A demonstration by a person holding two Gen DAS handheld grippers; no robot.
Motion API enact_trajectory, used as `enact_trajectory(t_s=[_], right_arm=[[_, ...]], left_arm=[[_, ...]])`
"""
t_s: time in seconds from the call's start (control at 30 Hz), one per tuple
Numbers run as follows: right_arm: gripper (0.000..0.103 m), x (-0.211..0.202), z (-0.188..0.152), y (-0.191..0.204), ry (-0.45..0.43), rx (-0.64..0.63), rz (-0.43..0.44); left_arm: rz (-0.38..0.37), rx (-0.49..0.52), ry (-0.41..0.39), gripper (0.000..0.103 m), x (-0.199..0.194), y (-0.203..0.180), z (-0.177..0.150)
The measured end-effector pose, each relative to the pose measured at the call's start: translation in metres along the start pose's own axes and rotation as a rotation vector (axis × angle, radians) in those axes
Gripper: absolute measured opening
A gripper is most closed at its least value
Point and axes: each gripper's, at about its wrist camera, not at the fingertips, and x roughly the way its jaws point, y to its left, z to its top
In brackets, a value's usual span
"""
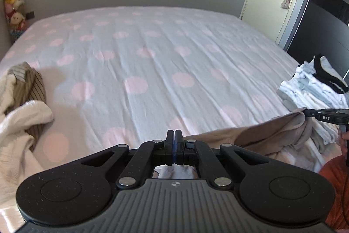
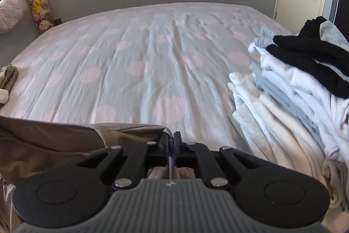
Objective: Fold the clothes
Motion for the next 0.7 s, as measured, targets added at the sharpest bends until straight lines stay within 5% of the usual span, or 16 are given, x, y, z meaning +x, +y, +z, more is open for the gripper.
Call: enact_trajectory(t_s=[0.27, 0.57, 0.7], right_arm=[[0.005, 0.04, -0.006, -0.007, 0.14, -0.111, 0.061], [0.013, 0.037, -0.001, 0.003, 0.176, -0.418, 0.162], [0.02, 0.031, 0.01, 0.014, 0.187, -0.568, 0.17]], left_arm=[[0.022, 0.158, 0.191, 0.0, 0.071, -0.005, -0.023], [-0.086, 0.351, 0.232, 0.001, 0.08, -0.007, -0.02], [-0.13, 0.518, 0.243, 0.016, 0.073, -0.016, -0.011]])
